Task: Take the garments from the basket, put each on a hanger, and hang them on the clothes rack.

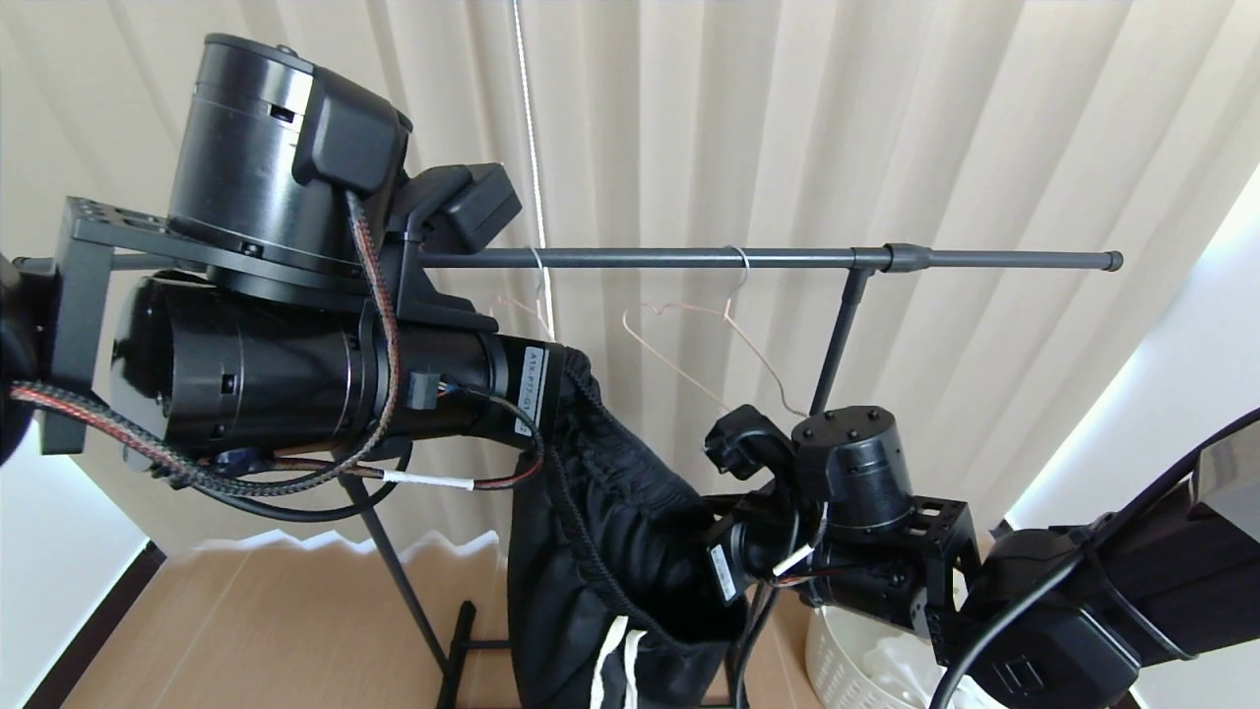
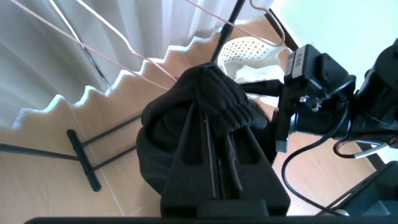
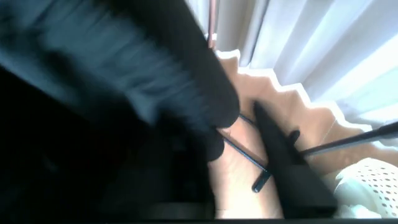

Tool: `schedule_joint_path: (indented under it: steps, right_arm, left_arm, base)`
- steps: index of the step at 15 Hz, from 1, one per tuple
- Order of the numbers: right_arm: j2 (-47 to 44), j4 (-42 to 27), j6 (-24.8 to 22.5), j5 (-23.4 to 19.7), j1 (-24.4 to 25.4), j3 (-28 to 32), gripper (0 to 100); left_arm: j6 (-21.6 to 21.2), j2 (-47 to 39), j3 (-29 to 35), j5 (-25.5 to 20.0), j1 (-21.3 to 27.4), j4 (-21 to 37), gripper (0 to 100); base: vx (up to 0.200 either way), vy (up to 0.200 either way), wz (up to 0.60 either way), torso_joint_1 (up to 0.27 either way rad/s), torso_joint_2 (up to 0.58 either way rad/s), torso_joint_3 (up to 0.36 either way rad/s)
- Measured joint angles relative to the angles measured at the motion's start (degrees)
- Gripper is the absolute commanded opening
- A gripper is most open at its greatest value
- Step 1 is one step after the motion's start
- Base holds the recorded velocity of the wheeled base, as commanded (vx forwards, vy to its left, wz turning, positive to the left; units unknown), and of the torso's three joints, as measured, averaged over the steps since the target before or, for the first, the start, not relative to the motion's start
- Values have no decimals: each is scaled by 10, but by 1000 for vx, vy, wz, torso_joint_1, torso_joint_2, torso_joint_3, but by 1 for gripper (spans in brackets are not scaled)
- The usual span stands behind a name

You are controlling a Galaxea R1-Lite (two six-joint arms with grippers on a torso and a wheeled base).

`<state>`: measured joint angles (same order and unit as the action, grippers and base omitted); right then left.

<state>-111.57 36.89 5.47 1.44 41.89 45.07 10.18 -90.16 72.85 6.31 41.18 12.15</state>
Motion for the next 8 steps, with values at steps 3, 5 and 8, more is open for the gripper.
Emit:
schedule_joint_path:
  steps: [3,5,8]
  right_arm:
    - [20,16,-2,3,-15,-36,0]
    - [49,12,-2,12,-33,-48,0]
    - [91,-1,-1,70,-59,-57,0]
  left_arm:
    - [-1,-1,-8,0,-3,1,0]
    - [-9,-2,-32,0,-7,0,0]
    - [-14,-3,-83,0,-9,0,0]
  base:
    - [0,0,0,0,0,0]
    - [0,0,0,0,0,0]
    - [0,0,0,0,0,0]
